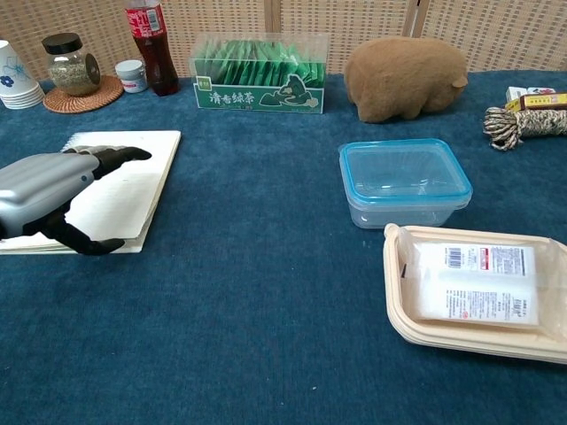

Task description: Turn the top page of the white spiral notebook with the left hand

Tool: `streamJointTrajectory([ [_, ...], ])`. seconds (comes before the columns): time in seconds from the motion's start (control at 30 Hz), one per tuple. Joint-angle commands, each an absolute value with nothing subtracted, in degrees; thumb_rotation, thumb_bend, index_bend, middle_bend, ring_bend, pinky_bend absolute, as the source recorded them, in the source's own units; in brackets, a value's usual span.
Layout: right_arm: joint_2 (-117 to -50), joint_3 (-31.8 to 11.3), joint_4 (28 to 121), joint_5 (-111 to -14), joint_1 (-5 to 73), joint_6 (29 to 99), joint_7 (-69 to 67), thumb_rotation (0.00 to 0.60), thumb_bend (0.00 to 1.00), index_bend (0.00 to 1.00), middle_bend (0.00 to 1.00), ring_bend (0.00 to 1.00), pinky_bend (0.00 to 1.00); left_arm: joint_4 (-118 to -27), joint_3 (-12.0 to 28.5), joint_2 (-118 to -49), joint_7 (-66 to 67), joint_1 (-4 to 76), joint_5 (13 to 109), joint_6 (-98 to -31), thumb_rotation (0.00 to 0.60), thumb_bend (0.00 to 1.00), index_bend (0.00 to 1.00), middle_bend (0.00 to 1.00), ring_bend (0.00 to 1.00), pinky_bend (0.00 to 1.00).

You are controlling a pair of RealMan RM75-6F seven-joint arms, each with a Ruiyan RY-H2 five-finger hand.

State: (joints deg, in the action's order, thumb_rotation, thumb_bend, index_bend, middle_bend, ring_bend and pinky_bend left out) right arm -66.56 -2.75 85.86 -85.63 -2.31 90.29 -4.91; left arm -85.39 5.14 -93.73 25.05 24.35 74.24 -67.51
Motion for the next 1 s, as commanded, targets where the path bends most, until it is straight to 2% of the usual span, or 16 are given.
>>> streamJointTrajectory([
  [0.03,-66.62,-2.86,85.72,-85.63,-2.40,90.48,-5.21,0.600,0.14,0.19,0.24,0.16,0.31,-84.30,5.36,-94.61,23.57,23.87,75.04,-68.80,0.600,0.28,0.00,0.07,0.04,0.07],
  [0.33,-66.69,-3.26,85.08,-85.80,-2.97,91.76,-6.92,0.600,0.15,0.19,0.23,0.16,0.31,-82.29,5.46,-95.95,17.68,22.41,77.41,-72.61,0.600,0.37,0.00,0.07,0.04,0.10],
  [0.8,-67.06,-3.97,82.83,-86.76,-4.37,95.29,-10.47,0.600,0.14,0.19,0.23,0.16,0.31,-81.11,9.03,-96.21,4.01,14.39,79.56,-89.28,0.600,0.38,0.00,0.08,0.02,0.08],
  [1.0,-66.79,-4.10,82.70,-88.30,-3.81,95.74,-10.76,0.600,0.14,0.18,0.23,0.16,0.31,-82.38,8.75,-93.79,2.63,9.59,77.79,-93.92,0.600,0.38,0.00,0.07,0.00,0.07],
])
